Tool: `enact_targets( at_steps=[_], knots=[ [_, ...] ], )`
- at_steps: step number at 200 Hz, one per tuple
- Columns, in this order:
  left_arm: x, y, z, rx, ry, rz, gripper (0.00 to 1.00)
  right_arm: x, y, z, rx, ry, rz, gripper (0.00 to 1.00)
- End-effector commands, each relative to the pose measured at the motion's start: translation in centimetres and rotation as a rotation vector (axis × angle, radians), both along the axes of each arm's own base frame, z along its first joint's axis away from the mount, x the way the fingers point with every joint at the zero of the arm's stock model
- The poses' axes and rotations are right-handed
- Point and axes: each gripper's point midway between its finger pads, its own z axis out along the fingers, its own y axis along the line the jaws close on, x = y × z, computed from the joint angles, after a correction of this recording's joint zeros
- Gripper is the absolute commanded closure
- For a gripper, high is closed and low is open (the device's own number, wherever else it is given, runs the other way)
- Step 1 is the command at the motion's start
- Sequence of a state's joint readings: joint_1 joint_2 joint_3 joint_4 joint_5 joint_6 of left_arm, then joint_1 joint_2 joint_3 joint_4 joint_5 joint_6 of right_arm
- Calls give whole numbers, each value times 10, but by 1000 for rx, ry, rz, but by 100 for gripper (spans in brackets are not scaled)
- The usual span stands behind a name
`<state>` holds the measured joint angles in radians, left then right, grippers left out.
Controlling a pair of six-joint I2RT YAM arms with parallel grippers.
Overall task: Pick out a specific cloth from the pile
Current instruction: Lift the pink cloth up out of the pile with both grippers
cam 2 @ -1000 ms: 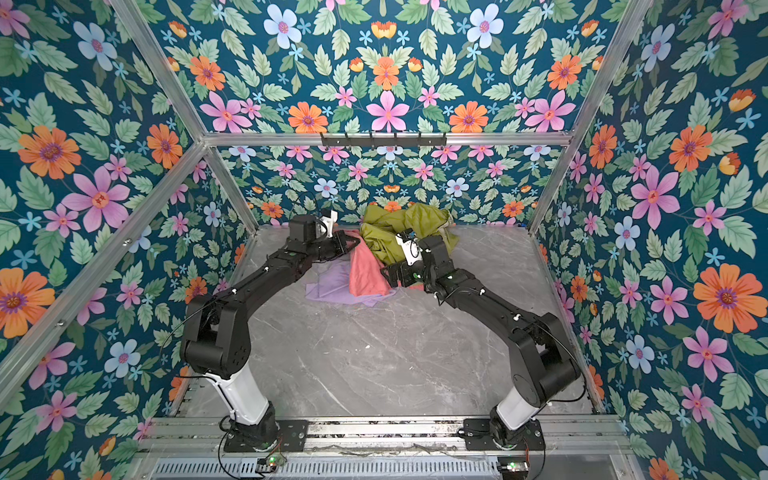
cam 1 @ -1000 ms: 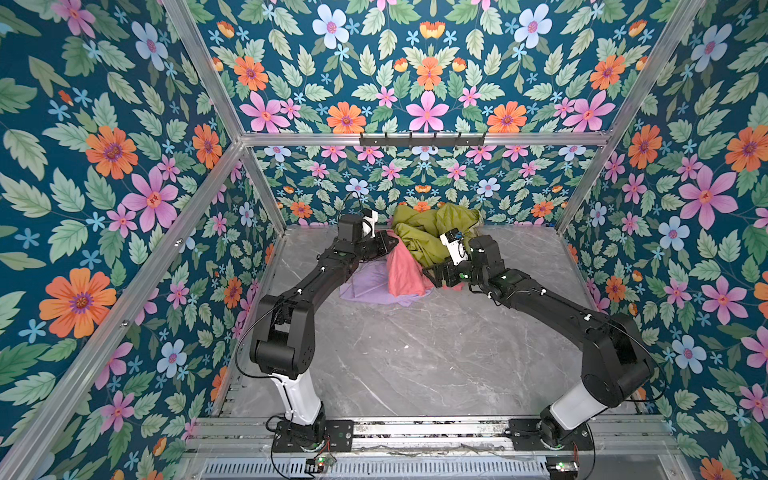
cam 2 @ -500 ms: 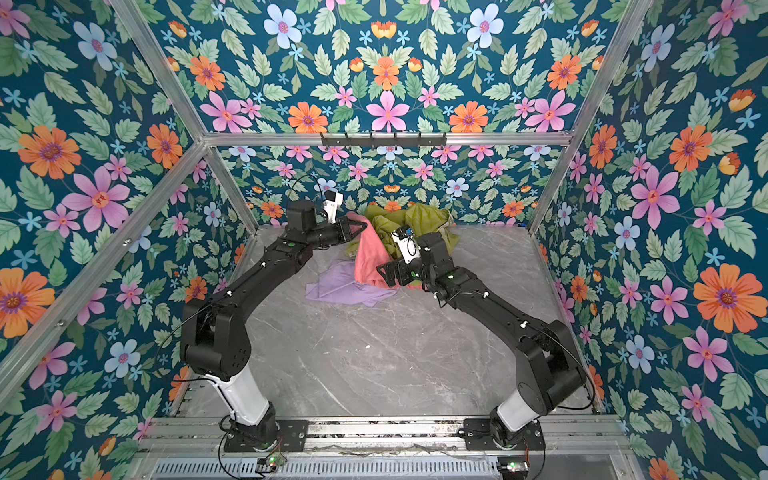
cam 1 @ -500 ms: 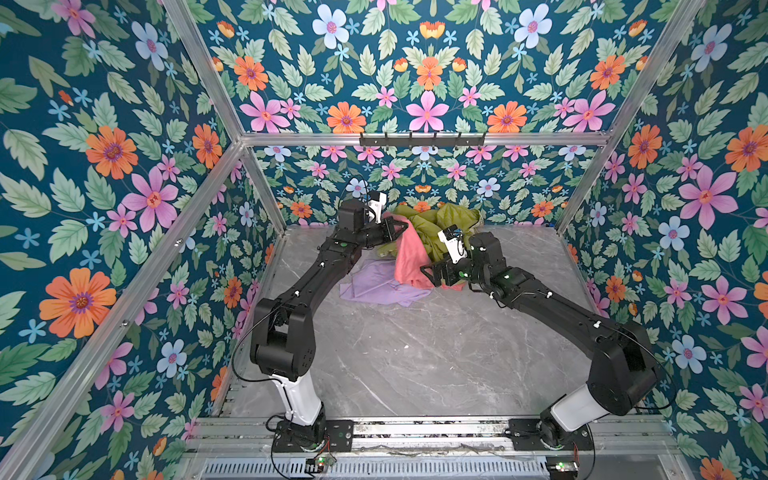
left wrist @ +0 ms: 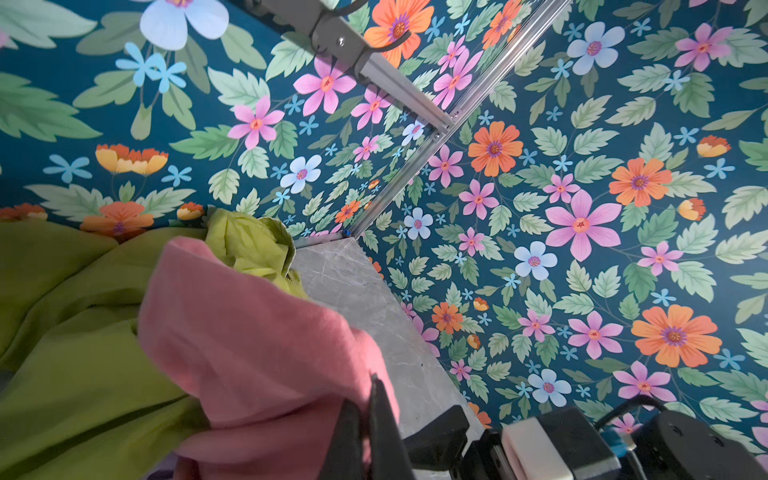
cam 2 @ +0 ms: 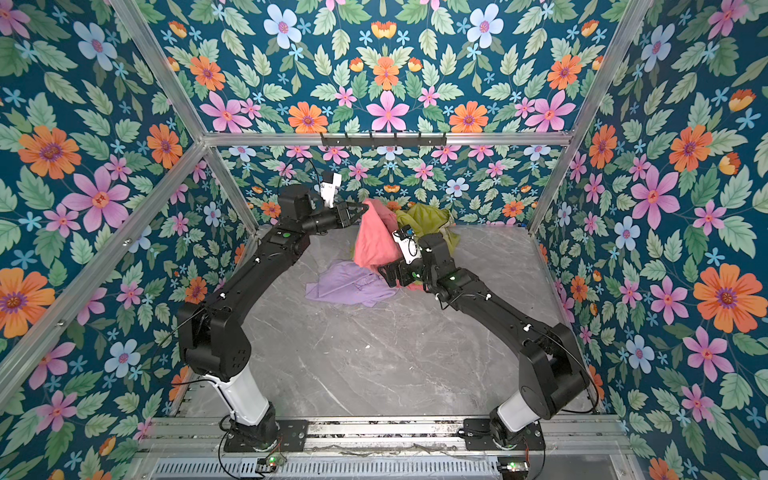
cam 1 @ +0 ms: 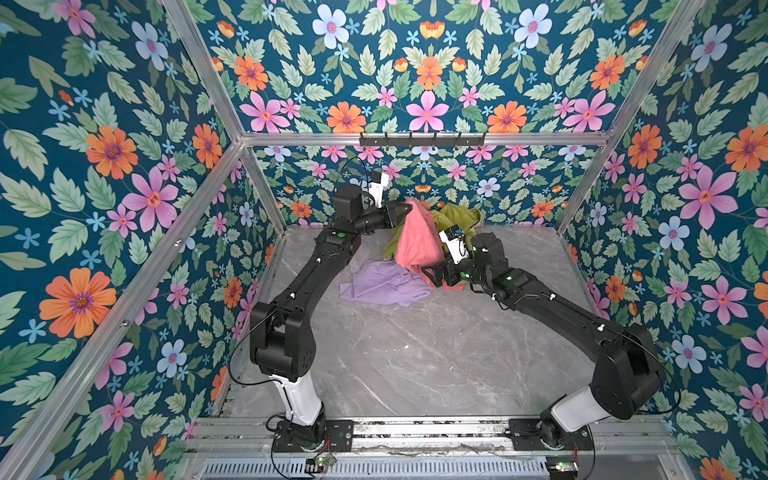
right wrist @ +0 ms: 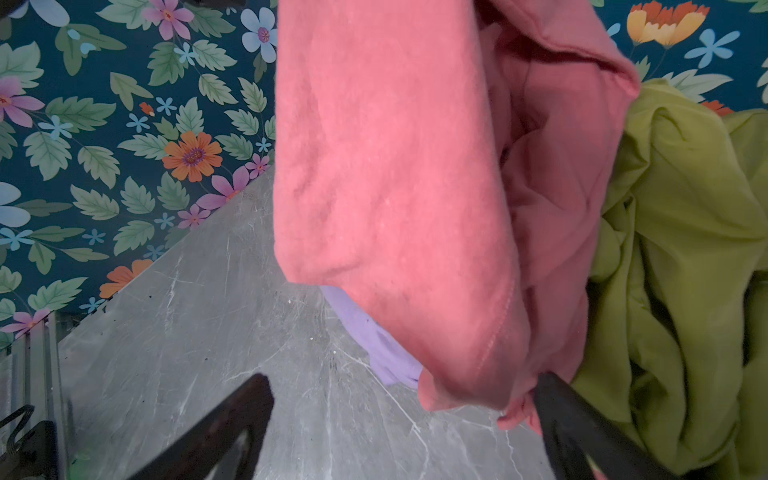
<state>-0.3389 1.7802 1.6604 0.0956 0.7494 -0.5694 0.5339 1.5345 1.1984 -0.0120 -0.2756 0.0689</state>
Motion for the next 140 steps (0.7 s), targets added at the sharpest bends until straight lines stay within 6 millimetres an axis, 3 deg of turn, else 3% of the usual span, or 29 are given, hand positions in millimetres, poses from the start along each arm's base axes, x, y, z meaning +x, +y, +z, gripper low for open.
enact_targets(
  at_steps=[1,58,140],
  knots=[
    [-2,0,25,-13,-89,-11,100,1,-3,9,-1,-38,-10,1],
    [-3,0,52,-23,-146,-21,100,-1,-3,15,5,-57,-5,1],
    [-14,23,113,-69,-284,75,100,-6,-12,25,11,-101,-32,1]
  ],
)
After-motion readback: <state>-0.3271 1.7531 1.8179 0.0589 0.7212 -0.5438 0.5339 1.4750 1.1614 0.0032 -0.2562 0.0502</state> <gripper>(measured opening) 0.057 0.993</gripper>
